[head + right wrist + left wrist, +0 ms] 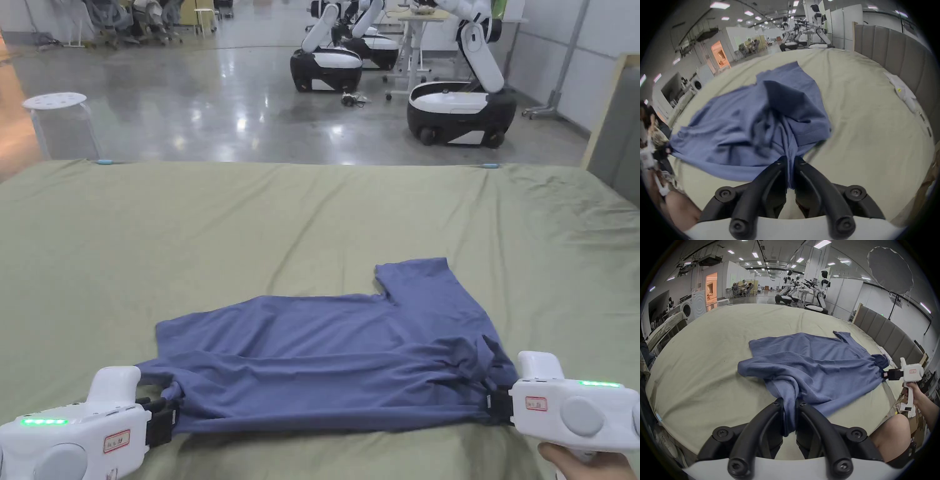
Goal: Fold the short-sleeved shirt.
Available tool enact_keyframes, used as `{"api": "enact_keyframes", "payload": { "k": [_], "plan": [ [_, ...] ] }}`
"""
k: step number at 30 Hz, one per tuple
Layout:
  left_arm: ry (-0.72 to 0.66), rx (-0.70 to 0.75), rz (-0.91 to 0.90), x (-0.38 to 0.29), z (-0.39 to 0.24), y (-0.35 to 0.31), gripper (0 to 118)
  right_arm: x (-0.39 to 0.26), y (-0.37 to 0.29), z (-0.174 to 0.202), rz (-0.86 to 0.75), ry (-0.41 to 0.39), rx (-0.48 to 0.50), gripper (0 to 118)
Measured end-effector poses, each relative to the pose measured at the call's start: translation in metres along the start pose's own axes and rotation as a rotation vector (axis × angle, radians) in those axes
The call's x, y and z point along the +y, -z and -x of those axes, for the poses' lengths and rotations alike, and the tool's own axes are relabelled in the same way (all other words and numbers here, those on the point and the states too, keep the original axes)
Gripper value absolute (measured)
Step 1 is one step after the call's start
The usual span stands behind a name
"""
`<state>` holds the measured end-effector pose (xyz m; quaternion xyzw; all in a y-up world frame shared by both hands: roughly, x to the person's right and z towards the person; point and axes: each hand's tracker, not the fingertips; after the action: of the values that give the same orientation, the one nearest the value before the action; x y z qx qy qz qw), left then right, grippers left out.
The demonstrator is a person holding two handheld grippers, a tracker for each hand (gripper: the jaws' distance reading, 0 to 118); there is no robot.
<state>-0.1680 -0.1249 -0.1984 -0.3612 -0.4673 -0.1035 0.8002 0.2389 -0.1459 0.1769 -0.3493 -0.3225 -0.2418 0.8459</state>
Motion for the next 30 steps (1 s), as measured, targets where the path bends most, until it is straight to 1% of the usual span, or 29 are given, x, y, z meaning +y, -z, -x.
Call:
{"api": "enact_keyframes", "payload": {
  "k": [1, 2, 4, 5, 6, 8, 13, 16, 18, 20, 21, 22, 23, 24, 25, 26, 27, 28, 30],
  "plan": [
    [0.008, 0.004, 0.002, 0.000, -0.001, 0.000, 10, -0.002, -0.004, 0.001, -0.013, 0.023, 0.026, 10],
    [0.019, 0.013, 0.004, 0.000, -0.002, 0.000, 10, -0.003, -0.007, 0.003, -0.006, 0.001, 0.008, 10],
    [0.023, 0.015, 0.006, 0.000, -0.002, -0.002, 10, -0.004, -0.012, 0.004, -0.015, -0.040, 0.015, 10],
    [0.022, 0.016, 0.005, 0.000, -0.002, -0.004, 10, -0.007, -0.017, 0.004, -0.019, -0.048, 0.012, 10],
    [0.021, 0.015, 0.004, -0.001, -0.001, -0.007, 10, -0.009, -0.021, 0.003, -0.022, -0.043, 0.014, 10],
    [0.015, 0.019, 0.002, -0.005, 0.001, -0.014, 10, -0.016, -0.034, -0.001, -0.035, -0.013, 0.050, 10],
    [0.061, 0.022, 0.027, -0.033, -0.001, -0.050, 10, -0.053, -0.082, 0.008, -0.053, -0.067, 0.048, 10],
    [0.055, 0.025, 0.037, -0.059, 0.001, -0.062, 10, -0.085, -0.096, 0.005, -0.048, -0.041, 0.067, 10],
    [0.078, 0.036, 0.054, -0.072, 0.000, -0.056, 10, -0.099, -0.088, 0.001, -0.030, -0.008, 0.068, 10],
    [0.087, 0.046, 0.059, -0.077, 0.000, -0.046, 11, -0.105, -0.080, -0.001, -0.026, -0.001, 0.066, 10],
    [0.089, 0.061, 0.054, -0.077, 0.000, -0.043, 13, -0.104, -0.075, -0.003, -0.025, 0.009, 0.065, 10],
    [0.082, 0.075, 0.035, -0.077, 0.002, -0.042, 22, -0.102, -0.075, -0.004, -0.032, 0.030, 0.076, 12],
    [0.055, 0.078, 0.029, -0.075, 0.002, -0.041, 42, -0.100, -0.077, -0.004, -0.036, 0.046, 0.070, 29],
    [0.019, 0.114, 0.003, -0.073, 0.004, -0.047, 82, -0.097, -0.082, -0.004, -0.053, 0.060, 0.039, 74],
    [-0.026, 0.102, -0.030, -0.070, 0.007, -0.058, 106, -0.095, -0.090, -0.005, -0.082, 0.061, 0.013, 114],
    [-0.061, 0.014, -0.067, -0.066, 0.013, -0.074, 117, -0.093, -0.099, -0.007, -0.107, 0.069, 0.019, 116],
    [-0.122, -0.054, -0.128, -0.062, 0.018, -0.091, 116, -0.091, -0.113, -0.009, -0.262, 0.065, 0.100, 111],
    [-0.179, -0.082, -0.209, -0.058, 0.020, -0.114, 116, -0.091, -0.131, -0.013, -0.238, 0.084, 0.114, 112],
    [-0.173, -0.019, -0.295, -0.049, 0.017, -0.159, 116, -0.088, -0.174, -0.010, -0.307, 0.065, 0.081, 116]
  ]
}}
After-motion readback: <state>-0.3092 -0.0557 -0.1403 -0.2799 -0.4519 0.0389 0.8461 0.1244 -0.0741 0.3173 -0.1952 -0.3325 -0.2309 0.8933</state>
